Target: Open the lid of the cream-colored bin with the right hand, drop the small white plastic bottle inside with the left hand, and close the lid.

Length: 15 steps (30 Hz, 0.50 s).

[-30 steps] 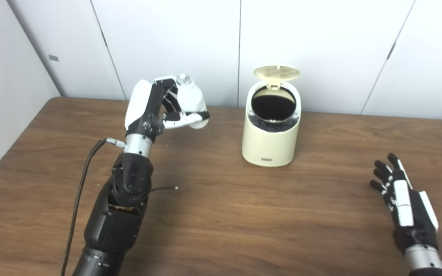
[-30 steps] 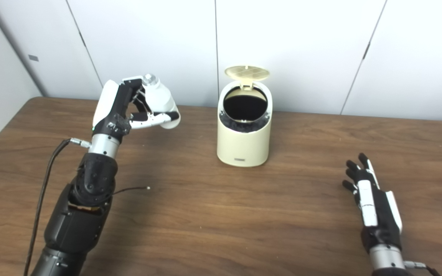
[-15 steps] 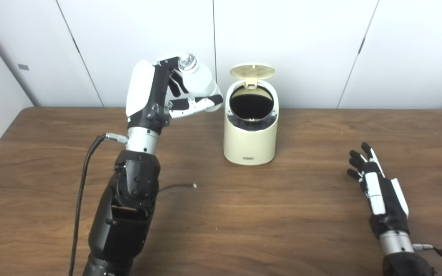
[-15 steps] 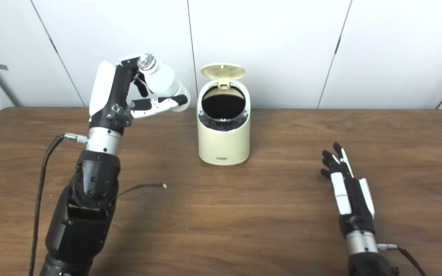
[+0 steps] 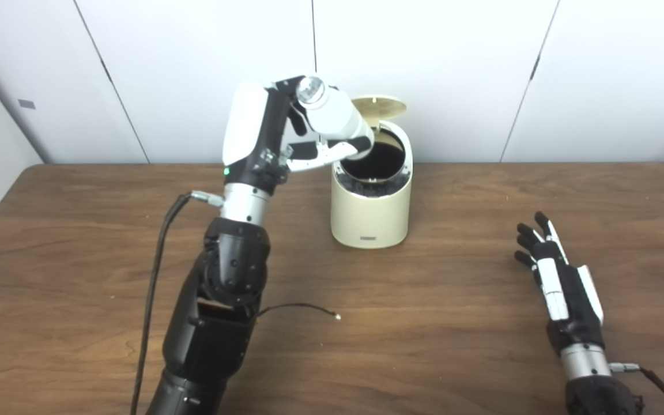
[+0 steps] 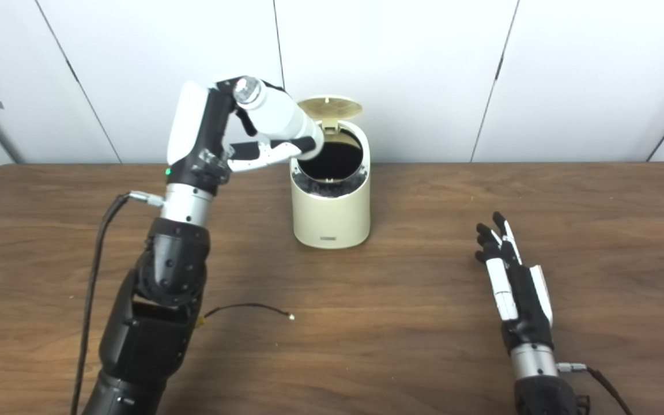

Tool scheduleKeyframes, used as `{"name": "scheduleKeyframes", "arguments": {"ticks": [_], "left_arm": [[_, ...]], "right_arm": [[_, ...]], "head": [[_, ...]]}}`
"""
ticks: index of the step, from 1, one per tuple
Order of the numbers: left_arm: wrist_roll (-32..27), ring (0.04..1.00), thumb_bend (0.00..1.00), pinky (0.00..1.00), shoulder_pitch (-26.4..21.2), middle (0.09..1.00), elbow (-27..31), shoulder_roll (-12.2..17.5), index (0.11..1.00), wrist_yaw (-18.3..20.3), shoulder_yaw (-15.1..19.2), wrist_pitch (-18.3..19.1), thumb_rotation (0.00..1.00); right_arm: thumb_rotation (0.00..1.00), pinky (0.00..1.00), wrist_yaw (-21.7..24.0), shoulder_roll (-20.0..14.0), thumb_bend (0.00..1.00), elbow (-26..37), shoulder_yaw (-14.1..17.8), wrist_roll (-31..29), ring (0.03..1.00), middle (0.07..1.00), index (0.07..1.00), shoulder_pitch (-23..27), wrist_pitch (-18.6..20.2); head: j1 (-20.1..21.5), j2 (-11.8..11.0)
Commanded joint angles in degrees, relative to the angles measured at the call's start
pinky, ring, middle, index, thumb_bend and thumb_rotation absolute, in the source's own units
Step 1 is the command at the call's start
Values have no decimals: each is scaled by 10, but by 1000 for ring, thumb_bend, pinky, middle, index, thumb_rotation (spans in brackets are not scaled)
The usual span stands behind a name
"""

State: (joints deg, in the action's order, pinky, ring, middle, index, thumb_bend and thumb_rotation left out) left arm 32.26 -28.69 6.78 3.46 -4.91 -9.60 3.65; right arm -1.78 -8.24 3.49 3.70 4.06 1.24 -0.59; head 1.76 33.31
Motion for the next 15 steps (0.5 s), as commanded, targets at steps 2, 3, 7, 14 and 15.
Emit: {"name": "scheduleKeyframes", "arguments": {"ticks": [2, 3, 7, 14, 15], "left_arm": [[11, 385, 500, 329, -36, 509, -22, -3, 491, -29, -1, -36, 0], [12, 386, 500, 334, -38, 508, -32, -4, 491, -34, -1, -44, 0], [13, 379, 499, 332, -47, 510, -68, -10, 489, -53, 0, -66, 0], [15, 399, 499, 359, -63, 528, -135, -12, 479, -90, -2, -104, 0], [15, 401, 499, 362, -64, 529, -140, -12, 478, -93, -2, -108, 0]], "right_arm": [[1000, 860, 4, 2, 667, 2, -6, 3, 911, 907, 979, 8, -1], [1000, 858, 3, 3, 668, 3, -6, 5, 910, 907, 979, 7, 0], [1000, 857, 3, 3, 665, 0, -7, 3, 907, 908, 980, 8, -4], [1000, 882, 1, 8, 671, 4, -9, 2, 918, 904, 977, 8, 1], [1000, 882, 0, 9, 672, 4, -10, 4, 919, 903, 977, 8, 2]], "head": [[1, 0], [1, 0], [2, 0], [4, -2], [5, -3]]}}
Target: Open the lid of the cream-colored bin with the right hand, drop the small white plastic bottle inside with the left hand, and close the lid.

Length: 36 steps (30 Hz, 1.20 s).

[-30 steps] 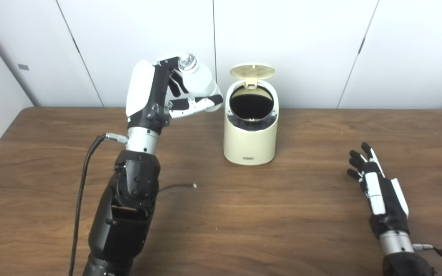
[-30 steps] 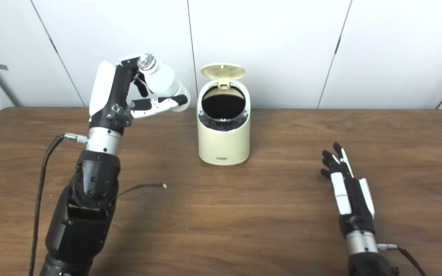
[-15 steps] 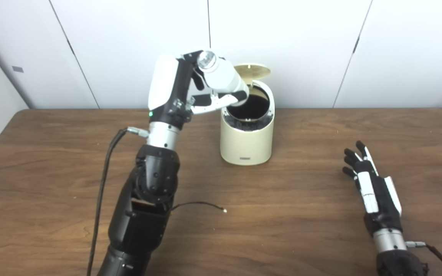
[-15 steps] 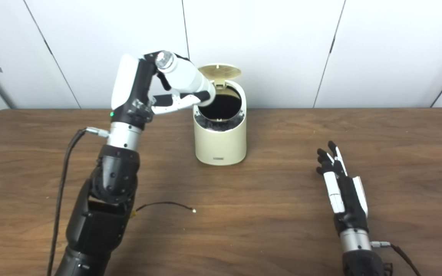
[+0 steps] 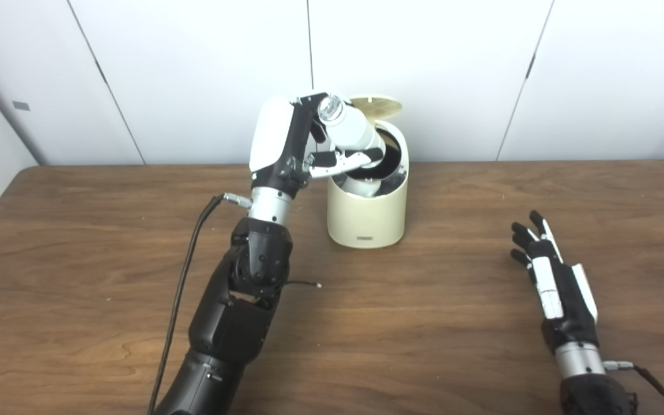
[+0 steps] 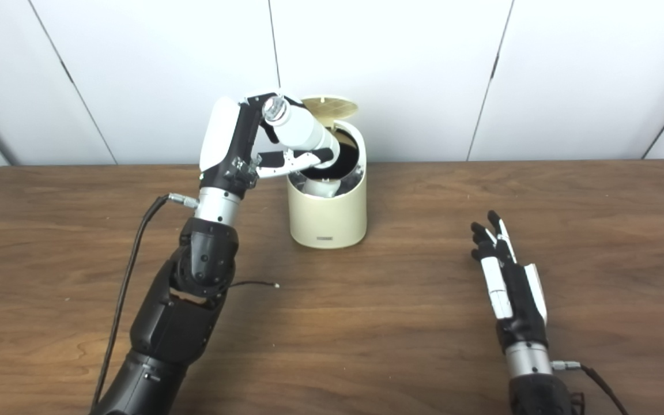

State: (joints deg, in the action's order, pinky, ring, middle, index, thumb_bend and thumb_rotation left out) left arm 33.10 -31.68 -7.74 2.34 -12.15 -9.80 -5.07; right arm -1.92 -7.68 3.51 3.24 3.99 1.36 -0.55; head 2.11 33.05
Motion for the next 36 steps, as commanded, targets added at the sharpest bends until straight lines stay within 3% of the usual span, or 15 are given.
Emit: {"name": "scheduleKeyframes", "arguments": {"ticks": [1, 7, 18, 21, 27, 29, 31, 34, 35, 36], "left_arm": [[8, 403, 499, 365, -36, 531, 0, 0, 476, -23, 0, -23, 0], [13, 408, 499, 374, -45, 526, -35, 3, 478, -47, -1, -52, 0], [42, 418, 499, 385, -47, 532, -42, 11, 476, -56, -12, -67, 0], [55, 412, 499, 379, -45, 527, -33, 16, 483, -48, -16, -57, 0], [70, 346, 495, 276, -39, 473, -14, 21, 543, -26, -21, -28, 0], [85, 426, 503, 283, -37, 450, -7, 24, 519, -21, -25, -14, 0], [102, 411, 502, 323, -36, 503, 0, 28, 515, -12, -32, 3, 0], [131, 492, 518, 419, -35, 589, 9, 35, 495, 0, -44, 28, 40], [141, 512, 754, 442, -34, 595, 9, 38, 541, -1, -48, 33, 20], [146, 529, 875, 462, -35, 599, 9, 39, 565, -2, -51, 37, 10]], "right_arm": [[1000, 883, 2, 3, 672, 4, -5, 5, 920, 904, 977, 7, 1], [1000, 897, 4, 4, 664, 7, -7, 6, 924, 899, 972, 7, 0], [1000, 890, 4, 5, 690, 10, -3, -1, 921, 906, 977, 7, -1], [1000, 888, 5, 4, 686, 10, -2, -4, 917, 901, 975, 8, -4], [1000, 889, 6, 2, 696, 16, -2, -7, 916, 894, 974, 6, 0], [1000, 890, 8, 1, 700, 16, -2, -9, 916, 895, 977, 5, 0], [1000, 892, 9, 0, 693, 16, -2, -11, 917, 893, 977, 5, 0], [1000, 891, 9, 1, 692, 17, 0, -15, 904, 881, 967, 5, 1], [1000, 890, 9, 1, 690, 15, 0, -15, 902, 878, 965, 6, -1], [1000, 887, 9, 1, 688, 14, 0, -15, 899, 876, 965, 6, -2]], "head": [[2, 0], [5, 0], [4, 6], [4, 7], [1, 11], [1, 11], [0, 12], [-1, 13], [-1, 13], [0, 14]]}}
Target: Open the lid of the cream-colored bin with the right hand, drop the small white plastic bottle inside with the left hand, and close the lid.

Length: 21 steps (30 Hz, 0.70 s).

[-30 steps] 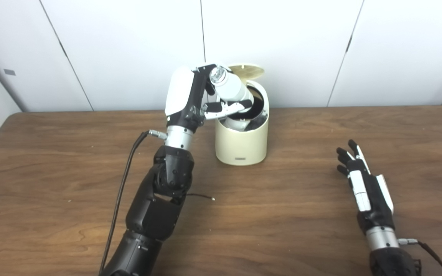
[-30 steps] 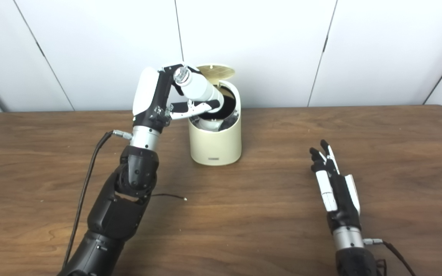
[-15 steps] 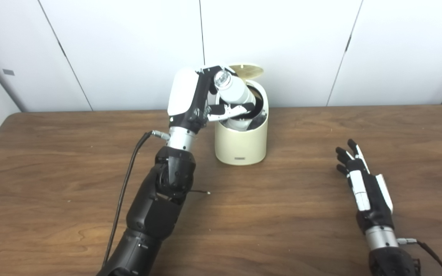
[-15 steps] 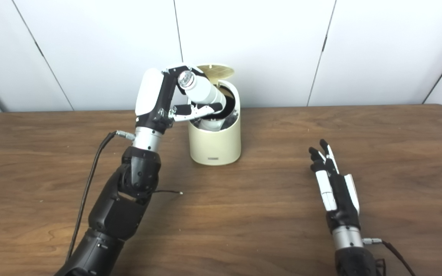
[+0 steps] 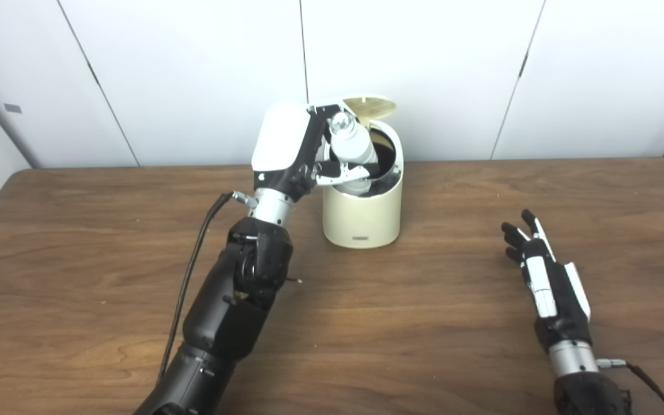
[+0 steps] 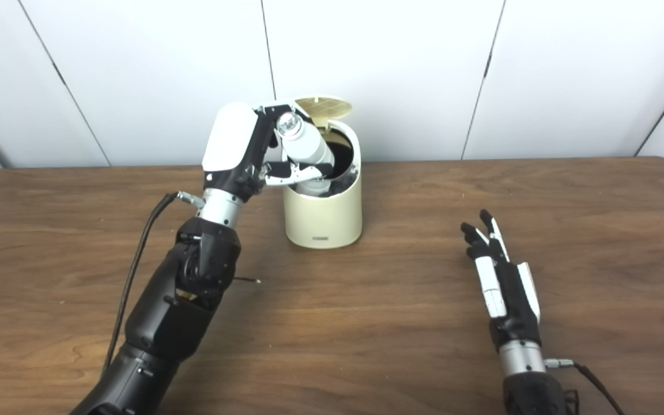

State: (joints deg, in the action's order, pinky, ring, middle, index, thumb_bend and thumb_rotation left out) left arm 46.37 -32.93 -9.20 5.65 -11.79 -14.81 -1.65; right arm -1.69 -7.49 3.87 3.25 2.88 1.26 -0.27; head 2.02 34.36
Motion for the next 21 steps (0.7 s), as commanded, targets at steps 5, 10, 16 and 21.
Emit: {"name": "scheduleKeyframes", "arguments": {"ticks": [5, 10, 16, 21], "left_arm": [[30, 589, 999, 523, -21, 618, 24, 8, 599, -9, -7, 16, 0], [35, 614, 1000, 547, -19, 621, 27, 11, 605, -11, -8, 14, 0], [36, 600, 1000, 533, -16, 618, 27, 13, 604, -16, -9, 9, 0], [35, 593, 1000, 518, -14, 612, 28, 17, 602, -18, -9, 8, 0]], "right_arm": [[1000, 878, 9, -3, 678, 5, 1, -10, 895, 870, 967, 9, -10], [1000, 856, 11, -1, 677, 8, 2, -20, 892, 867, 965, 10, -7], [1000, 872, 10, -1, 665, 9, 1, -26, 895, 862, 960, 11, -3], [1000, 865, 9, -2, 658, 5, 1, -22, 890, 857, 957, 11, -8]], "head": [[0, 1], [-1, 3], [-2, 3], [-2, 3]]}}
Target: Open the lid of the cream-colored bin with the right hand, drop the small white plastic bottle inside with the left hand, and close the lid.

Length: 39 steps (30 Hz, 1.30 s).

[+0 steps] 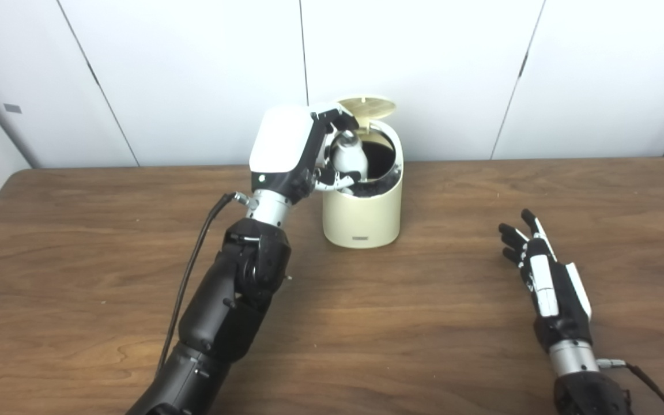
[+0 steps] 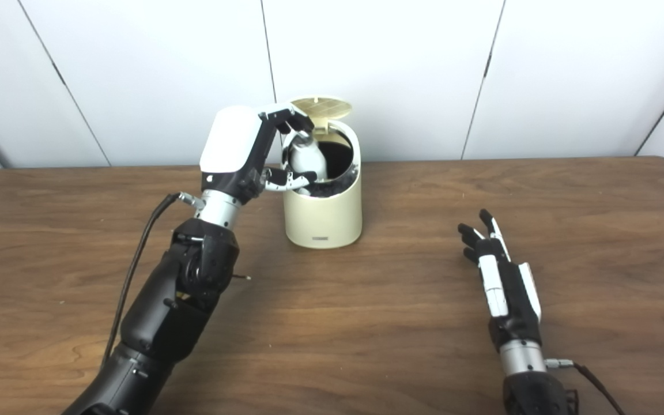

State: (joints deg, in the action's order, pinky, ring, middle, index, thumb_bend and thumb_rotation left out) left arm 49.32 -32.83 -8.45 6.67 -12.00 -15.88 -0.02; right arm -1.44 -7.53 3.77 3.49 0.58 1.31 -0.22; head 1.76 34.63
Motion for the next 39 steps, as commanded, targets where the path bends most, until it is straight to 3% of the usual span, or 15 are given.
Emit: {"name": "scheduleKeyframes", "arguments": {"ticks": [1, 4, 7, 8, 11, 17, 20, 24, 31, 35, 39], "left_arm": [[3, 592, 1000, 517, -15, 613, 22, 7, 603, -15, 3, -8, 0], [-6, 572, 1000, 501, -14, 606, 21, 5, 598, -17, 6, -11, 0], [-37, 489, 971, 431, -11, 556, 24, -2, 543, -23, 16, -28, 0], [-49, 445, 707, 392, -9, 527, 24, -4, 505, -26, 19, -36, 0], [-74, 394, 524, 345, -8, 524, 19, -7, 483, -51, 28, -76, 0], [-125, 409, 500, 346, 2, 534, 36, -19, 465, -48, 53, -95, 0], [-164, 400, 500, 325, 14, 526, 79, -27, 464, -21, 73, -67, 0], [-207, 405, 502, 321, 32, 517, 154, -36, 471, 21, 105, 1, 0], [-241, 426, 505, 339, 78, 490, 263, -4, 475, 98, 149, 118, 0], [-277, 386, 500, 306, 129, 474, 295, 1, 524, 113, 176, 149, 0], [-302, 346, 506, 277, 178, 435, 280, 8, 535, 103, 186, 107, 0]], "right_arm": [[1000, 865, 6, -2, 658, 5, -1, 1, 889, 858, 957, 11, -8], [1000, 870, 6, -3, 661, 4, -1, 1, 891, 858, 955, 10, -6], [1000, 881, 5, -2, 659, 4, 0, 2, 893, 857, 955, 11, -5], [1000, 882, 4, -2, 657, 4, 0, 3, 891, 856, 956, 11, -5], [1000, 877, 4, -2, 642, 8, 1, 3, 885, 854, 954, 9, -2], [1000, 896, 4, -2, 645, 1, 3, 0, 890, 854, 952, 11, -6], [1000, 899, 7, -3, 658, -1, 5, -7, 885, 858, 954, 11, -7], [1000, 883, 9, -4, 656, 1, 7, -10, 884, 855, 950, 11, -5], [1000, 855, 10, -4, 671, 14, 6, -10, 893, 860, 948, 10, 3], [1000, 847, 14, -4, 685, 35, 3, -11, 906, 870, 942, 11, 9], [1000, 845, 19, -7, 688, 58, -3, -3, 916, 890, 939, 14, 14]], "head": [[0, 0], [-2, 0], [-2, 0], [-2, 0], [-4, 1], [-7, 1], [-7, 1], [-7, 3], [-12, 0], [-11, -1], [-9, -1]]}}
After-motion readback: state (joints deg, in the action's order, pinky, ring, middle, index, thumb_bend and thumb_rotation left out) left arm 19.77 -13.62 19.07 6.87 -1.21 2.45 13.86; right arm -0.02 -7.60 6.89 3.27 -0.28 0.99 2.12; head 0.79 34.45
